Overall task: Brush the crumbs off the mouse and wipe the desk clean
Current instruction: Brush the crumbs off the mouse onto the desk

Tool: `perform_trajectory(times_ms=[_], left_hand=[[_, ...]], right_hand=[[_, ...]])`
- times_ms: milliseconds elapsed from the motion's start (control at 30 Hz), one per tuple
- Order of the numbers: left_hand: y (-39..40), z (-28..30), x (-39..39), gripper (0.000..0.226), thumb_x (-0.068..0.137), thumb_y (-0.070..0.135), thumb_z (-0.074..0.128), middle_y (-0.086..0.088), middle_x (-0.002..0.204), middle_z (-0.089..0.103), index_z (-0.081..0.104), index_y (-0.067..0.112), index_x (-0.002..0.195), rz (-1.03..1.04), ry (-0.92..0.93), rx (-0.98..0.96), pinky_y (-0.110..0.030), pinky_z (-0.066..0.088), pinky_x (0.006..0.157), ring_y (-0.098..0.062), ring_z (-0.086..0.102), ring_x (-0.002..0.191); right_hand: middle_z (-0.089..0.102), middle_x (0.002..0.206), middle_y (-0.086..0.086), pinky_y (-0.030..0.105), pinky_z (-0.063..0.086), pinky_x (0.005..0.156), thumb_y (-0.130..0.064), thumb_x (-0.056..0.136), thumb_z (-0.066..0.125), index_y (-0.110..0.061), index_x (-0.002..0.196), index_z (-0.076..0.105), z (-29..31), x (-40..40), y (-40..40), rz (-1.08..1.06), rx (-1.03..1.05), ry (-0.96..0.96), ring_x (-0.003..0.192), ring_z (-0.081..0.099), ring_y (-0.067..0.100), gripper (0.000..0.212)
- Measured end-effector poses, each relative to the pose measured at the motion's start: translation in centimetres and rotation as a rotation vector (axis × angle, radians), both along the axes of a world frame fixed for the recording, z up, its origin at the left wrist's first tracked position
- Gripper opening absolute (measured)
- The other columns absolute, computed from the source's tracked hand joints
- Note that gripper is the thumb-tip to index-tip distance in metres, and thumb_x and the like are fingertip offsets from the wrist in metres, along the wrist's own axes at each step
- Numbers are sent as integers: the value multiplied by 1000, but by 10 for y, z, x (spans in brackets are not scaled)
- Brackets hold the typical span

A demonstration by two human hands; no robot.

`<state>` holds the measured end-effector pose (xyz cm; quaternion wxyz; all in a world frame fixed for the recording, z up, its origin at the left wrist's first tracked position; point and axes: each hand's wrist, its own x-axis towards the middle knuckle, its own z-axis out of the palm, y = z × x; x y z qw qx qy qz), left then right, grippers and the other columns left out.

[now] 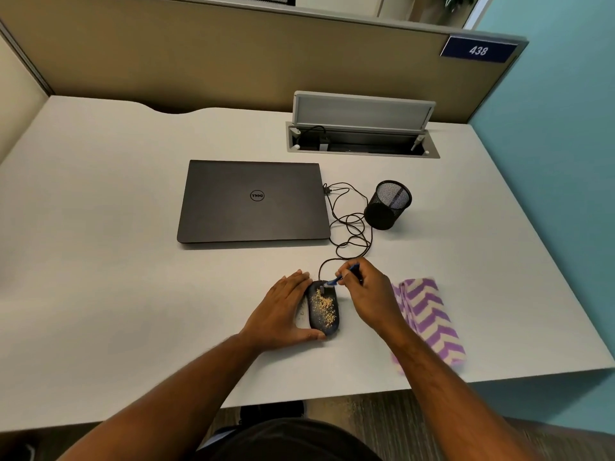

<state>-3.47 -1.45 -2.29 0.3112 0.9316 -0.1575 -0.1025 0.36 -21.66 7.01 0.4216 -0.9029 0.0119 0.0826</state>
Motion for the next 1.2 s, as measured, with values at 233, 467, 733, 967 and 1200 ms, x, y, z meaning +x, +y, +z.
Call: perform_trajectory(times_ms=[233, 467, 733, 967, 1200], left_hand=[[0, -3, 0, 117, 72, 91, 56, 4, 168, 16, 19, 25, 160, 0, -17, 13, -34, 10, 126, -14, 12, 155], [1, -4, 0, 118, 72, 93, 53, 4, 169, 15, 18, 23, 161, -9, -43, 29, -36, 10, 127, -12, 9, 155], [1, -5, 0, 118, 73, 92, 54, 5, 169, 12, 16, 24, 161, -11, -34, 35, -29, 1, 124, -11, 6, 155], [1, -4, 0, 120, 72, 93, 52, 5, 169, 11, 15, 22, 161, -22, -33, 40, -35, 6, 128, -10, 5, 155], [1, -2, 0, 118, 73, 92, 53, 5, 169, 11, 14, 23, 161, -18, -35, 44, -27, -2, 124, -10, 5, 155]], right_hand=[[70, 98, -1, 10, 45, 65, -24, 102, 50, -19, 99, 59, -2, -4, 5, 35, -69, 56, 91, 66, 12, 10], [69, 103, -3, 11, 47, 70, -26, 101, 51, -19, 107, 61, 2, -1, 12, 50, -50, 30, 95, 64, 11, 13], [70, 104, -2, 7, 45, 66, -28, 101, 53, -19, 107, 60, 6, 5, 14, -1, -61, 1, 92, 66, 10, 13], [70, 100, 2, 13, 47, 67, -31, 101, 53, -17, 106, 62, 4, 9, 23, 62, -132, 50, 91, 67, 15, 17], [73, 99, 3, 19, 55, 71, -29, 100, 56, -14, 107, 65, 1, 18, 17, -103, -74, -2, 88, 71, 14, 19]])
